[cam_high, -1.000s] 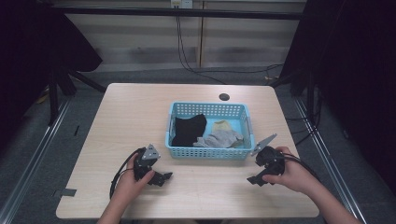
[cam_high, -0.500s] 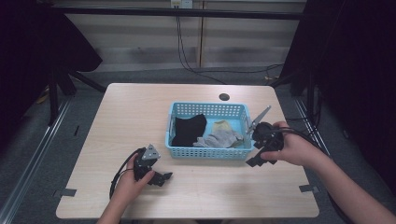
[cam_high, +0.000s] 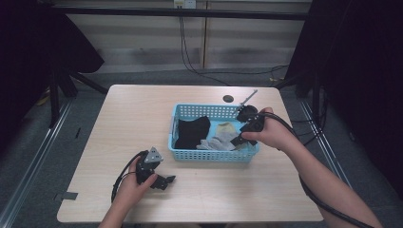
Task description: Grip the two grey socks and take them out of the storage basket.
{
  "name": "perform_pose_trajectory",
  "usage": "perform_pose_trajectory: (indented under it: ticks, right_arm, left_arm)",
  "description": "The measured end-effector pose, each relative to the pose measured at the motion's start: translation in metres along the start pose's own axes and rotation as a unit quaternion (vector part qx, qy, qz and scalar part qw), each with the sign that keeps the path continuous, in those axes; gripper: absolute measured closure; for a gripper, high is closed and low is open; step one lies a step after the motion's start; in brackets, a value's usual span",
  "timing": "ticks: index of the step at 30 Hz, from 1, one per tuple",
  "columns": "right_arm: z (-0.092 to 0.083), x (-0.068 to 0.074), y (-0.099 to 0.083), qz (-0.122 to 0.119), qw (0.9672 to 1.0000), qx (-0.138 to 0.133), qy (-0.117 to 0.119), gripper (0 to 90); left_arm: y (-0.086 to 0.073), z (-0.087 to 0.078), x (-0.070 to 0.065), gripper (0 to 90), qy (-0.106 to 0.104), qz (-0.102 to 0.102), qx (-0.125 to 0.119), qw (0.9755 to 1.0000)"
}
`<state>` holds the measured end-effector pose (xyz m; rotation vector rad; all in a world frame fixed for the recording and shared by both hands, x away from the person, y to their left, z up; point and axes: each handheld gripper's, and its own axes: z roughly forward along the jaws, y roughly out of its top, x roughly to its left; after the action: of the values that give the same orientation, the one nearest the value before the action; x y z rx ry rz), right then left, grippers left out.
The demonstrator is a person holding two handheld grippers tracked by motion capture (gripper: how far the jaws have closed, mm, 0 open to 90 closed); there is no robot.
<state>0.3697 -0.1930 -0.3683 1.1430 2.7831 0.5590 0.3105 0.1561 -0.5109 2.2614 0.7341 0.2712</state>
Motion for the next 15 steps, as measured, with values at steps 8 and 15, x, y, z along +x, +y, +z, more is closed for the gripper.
perform_pose_trajectory:
  ticks: [8,15]
  right_arm:
    - [0.042,-0.006,0.016,0.016,0.9995,0.021,-0.016,42.6]
    - [0.064,-0.007,0.019,0.027,0.9992,0.025,-0.014,44.4]
  left_arm:
    - [0.000,-0.001,0.000,0.0,0.001,0.001,0.001,1.0000]
    - [0.000,-0.001,-0.001,0.0,-0.001,0.000,0.000,1.0000]
